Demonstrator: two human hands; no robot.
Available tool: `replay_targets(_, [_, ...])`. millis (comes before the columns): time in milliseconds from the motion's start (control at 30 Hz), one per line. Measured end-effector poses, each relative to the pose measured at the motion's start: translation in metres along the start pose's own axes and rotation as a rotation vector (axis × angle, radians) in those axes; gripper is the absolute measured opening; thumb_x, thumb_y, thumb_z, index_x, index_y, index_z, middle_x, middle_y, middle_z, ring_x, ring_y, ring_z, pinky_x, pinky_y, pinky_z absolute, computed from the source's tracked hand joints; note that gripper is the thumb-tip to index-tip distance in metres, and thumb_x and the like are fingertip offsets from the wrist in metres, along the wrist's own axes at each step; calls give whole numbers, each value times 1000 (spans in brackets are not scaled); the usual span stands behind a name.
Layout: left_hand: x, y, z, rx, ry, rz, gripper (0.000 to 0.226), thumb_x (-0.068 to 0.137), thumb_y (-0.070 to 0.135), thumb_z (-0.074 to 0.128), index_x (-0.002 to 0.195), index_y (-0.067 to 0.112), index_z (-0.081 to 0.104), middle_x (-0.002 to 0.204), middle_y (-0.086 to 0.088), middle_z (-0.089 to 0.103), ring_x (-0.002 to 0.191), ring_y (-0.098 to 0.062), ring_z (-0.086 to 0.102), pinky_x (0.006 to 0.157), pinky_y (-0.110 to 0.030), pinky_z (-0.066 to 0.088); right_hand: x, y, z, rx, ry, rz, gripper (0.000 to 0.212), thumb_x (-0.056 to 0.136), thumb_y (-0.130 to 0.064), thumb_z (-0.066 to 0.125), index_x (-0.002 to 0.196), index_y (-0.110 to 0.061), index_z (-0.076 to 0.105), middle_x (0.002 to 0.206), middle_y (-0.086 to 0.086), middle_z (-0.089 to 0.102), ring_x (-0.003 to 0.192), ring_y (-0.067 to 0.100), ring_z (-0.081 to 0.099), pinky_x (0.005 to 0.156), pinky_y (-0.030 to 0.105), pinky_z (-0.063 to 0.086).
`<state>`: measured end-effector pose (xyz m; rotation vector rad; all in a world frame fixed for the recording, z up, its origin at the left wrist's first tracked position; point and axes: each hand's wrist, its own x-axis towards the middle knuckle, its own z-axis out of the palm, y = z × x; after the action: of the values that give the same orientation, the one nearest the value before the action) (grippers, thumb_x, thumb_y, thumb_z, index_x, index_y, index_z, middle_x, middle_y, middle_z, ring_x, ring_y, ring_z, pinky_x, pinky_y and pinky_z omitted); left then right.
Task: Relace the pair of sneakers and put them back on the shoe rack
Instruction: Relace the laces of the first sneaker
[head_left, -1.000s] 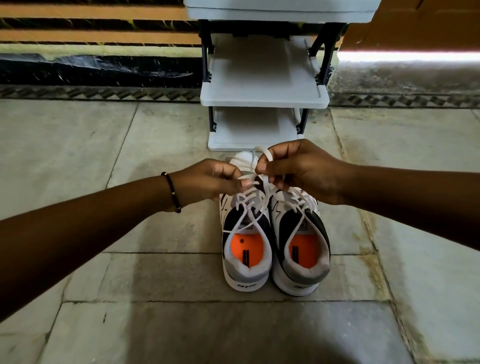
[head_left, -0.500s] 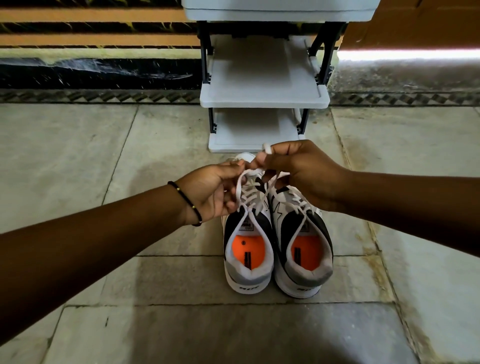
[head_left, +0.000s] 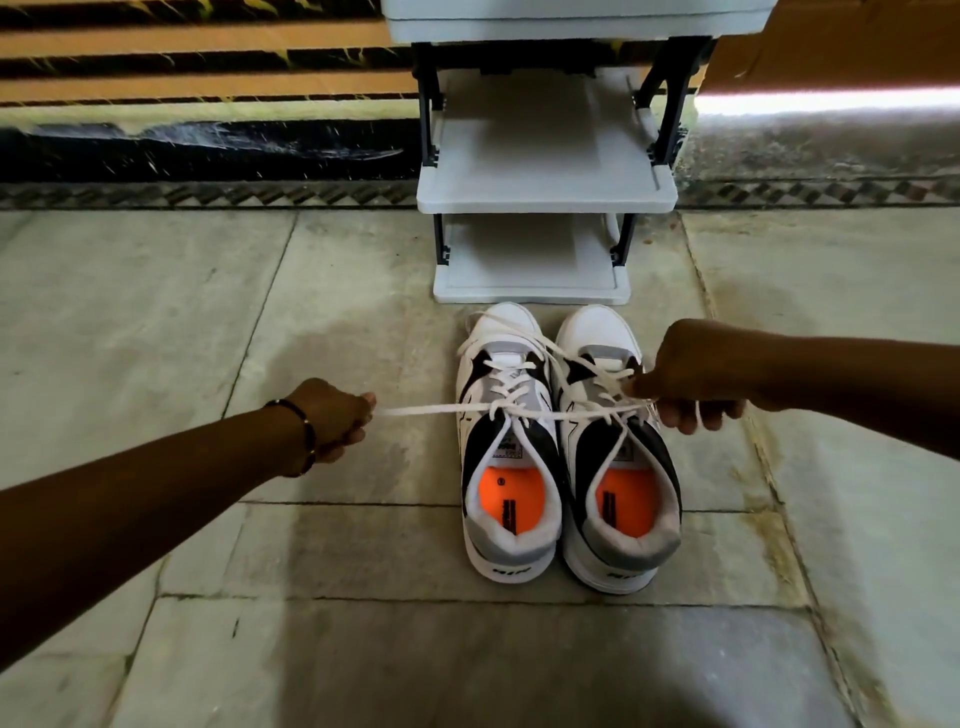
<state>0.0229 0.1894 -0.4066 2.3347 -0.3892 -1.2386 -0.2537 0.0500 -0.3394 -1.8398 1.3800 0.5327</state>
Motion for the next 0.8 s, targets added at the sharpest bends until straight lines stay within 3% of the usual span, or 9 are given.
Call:
replay_targets(67, [-4,-1,12,228,76,180,56,83,30,61,127,1,45,99,-15,59,83,-26,58,65,-33,47,-1,-7,2,-168,60,-41,57,84,-54,52,47,-11,62,37,-2,59,31,11,51,42,18,36])
replay_targets(133, [-10,3,22,469,178,578,71,80,33,65,137,6,32,121,-18,51,99,-30,56,87,-38,46,-6,-19,6,-192,226,-176,56,86,-55,48,53,-12,62,44,-3,62,40,9,57,46,20,39])
replay_targets(167, [-14,7,27,520,166,771,67,81,31,63,137,10,33,122,-17,49,98,-28,55,91,-38,46,-7,-25,9,-159,325,-271,51,87,-51,49,56,-13,61,51,0,63,47,11,58,49,22,39])
replay_targets(233, [-17,12,37,593,38,979,52,82,28,55,132,17,44,118,-15,50,97,-26,53,89,-35,47,-8,-36,18,-121,401,-448,39,88,-45,52,67,-13,63,68,4,66,62,16,60,55,26,43])
replay_targets(367, [-22,14,58,560,-97,1064,29,84,11,56,113,16,63,108,-13,57,99,-24,56,81,-19,37,5,-43,53,-255,217,-497,32,82,-40,61,87,-9,68,85,8,69,80,22,62,68,33,51])
replay_targets(467, [-21,16,58,563,-68,1187,19,83,16,56,98,17,69,101,-6,65,93,-21,59,80,-29,46,16,-41,71,-263,233,-547,20,80,-29,63,83,-9,64,80,8,65,76,23,58,59,31,43])
replay_targets(600, [-20,16,47,671,-39,1198,34,83,40,40,95,24,67,95,1,71,90,-19,58,79,-36,48,22,-37,64,-169,290,-609,8,80,-14,60,76,-12,66,79,8,68,79,24,61,67,30,45])
replay_targets(667, [-22,16,44,753,2,1252,39,81,41,34,93,25,68,88,1,72,84,-21,60,75,-35,46,20,-35,60,-154,303,-632,9,81,-10,58,75,-10,64,73,5,63,75,23,59,64,29,43])
replay_targets(800, [-23,17,35,997,226,1418,29,77,34,38,76,33,68,69,12,71,73,-18,65,79,-33,26,17,-25,63,-329,293,-691,12,79,-5,52,72,-13,54,77,8,63,74,26,58,63,32,46])
